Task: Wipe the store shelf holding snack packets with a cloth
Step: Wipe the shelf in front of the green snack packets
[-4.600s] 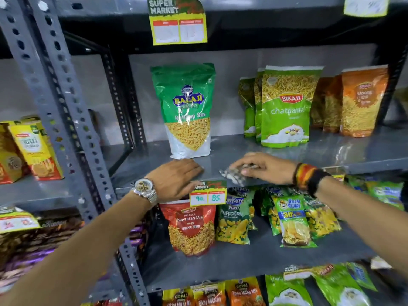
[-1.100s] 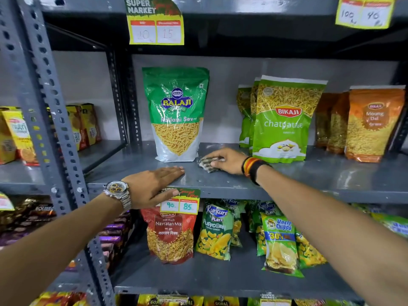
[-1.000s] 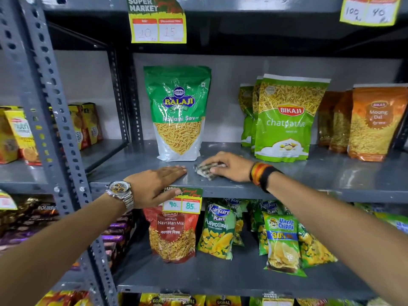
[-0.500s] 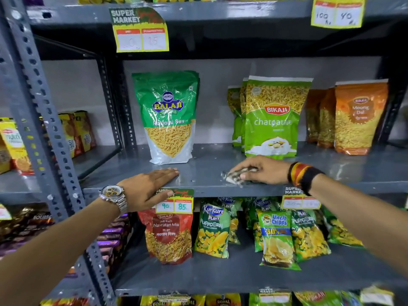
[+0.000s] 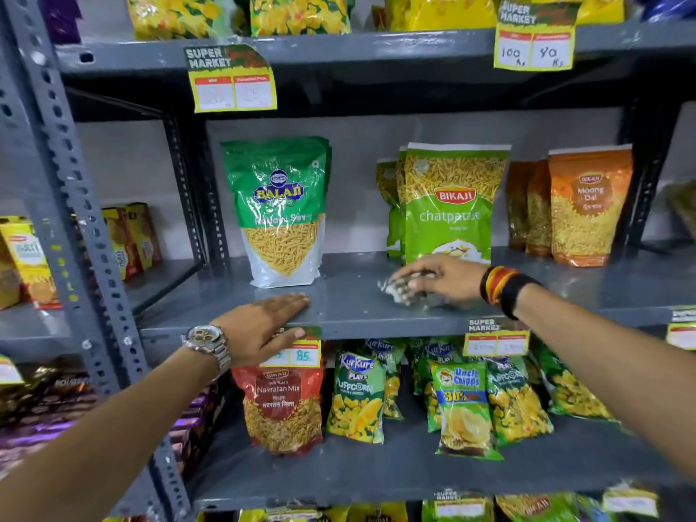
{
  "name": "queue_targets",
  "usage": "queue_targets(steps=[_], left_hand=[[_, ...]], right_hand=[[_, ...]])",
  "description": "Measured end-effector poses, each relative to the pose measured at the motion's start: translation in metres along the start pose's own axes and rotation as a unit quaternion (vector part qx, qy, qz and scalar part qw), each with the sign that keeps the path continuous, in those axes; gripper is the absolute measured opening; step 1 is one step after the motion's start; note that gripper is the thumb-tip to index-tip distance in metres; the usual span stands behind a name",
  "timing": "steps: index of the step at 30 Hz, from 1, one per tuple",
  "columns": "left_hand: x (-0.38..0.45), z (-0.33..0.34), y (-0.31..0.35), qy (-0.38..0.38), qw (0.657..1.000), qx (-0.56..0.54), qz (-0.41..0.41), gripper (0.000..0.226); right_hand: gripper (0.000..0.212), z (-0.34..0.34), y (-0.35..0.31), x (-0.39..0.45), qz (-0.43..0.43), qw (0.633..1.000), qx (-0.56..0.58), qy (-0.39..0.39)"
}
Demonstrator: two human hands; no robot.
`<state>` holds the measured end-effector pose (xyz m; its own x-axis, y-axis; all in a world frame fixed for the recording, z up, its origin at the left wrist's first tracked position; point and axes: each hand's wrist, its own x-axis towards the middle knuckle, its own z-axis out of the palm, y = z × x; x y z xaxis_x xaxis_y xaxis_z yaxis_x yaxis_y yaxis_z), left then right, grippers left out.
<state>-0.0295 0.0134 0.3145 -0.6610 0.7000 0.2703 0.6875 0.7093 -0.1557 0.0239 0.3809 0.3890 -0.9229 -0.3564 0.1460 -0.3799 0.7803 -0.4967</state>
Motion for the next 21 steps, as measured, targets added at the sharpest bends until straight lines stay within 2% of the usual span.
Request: queue_targets(steps=[3,6,13,17,21], left_hand=[[0.025,0.0,0.028,0.009,0.998,0.012,0.063,0.075],[0.056,0.005,0.058,0.018,0.995,0.008,0.1,0.074],[0.087,0.02,0.086,0.045,0.994,-0.013,0.103,0.066],[0.088,0.022,0.084,0.043,0.993,-0.019,0.11,0.071],[0.086,0.02,0.086,0.039,0.993,-0.019,0.107,0.07]], right_hand=[[0.03,-0.019,0.032,0.014,0.054,0.994,-0.004,0.097],[0.029,-0.021,0.053,0.023,0.092,0.988,-0.058,0.108],[0.032,-0.001,0.083,0.041,0.132,0.979,-0.097,0.124],[0.034,0.001,0.087,0.049,0.135,0.981,-0.104,0.094],[0.035,0.005,0.055,0.014,0.069,0.993,-0.088,0.034]])
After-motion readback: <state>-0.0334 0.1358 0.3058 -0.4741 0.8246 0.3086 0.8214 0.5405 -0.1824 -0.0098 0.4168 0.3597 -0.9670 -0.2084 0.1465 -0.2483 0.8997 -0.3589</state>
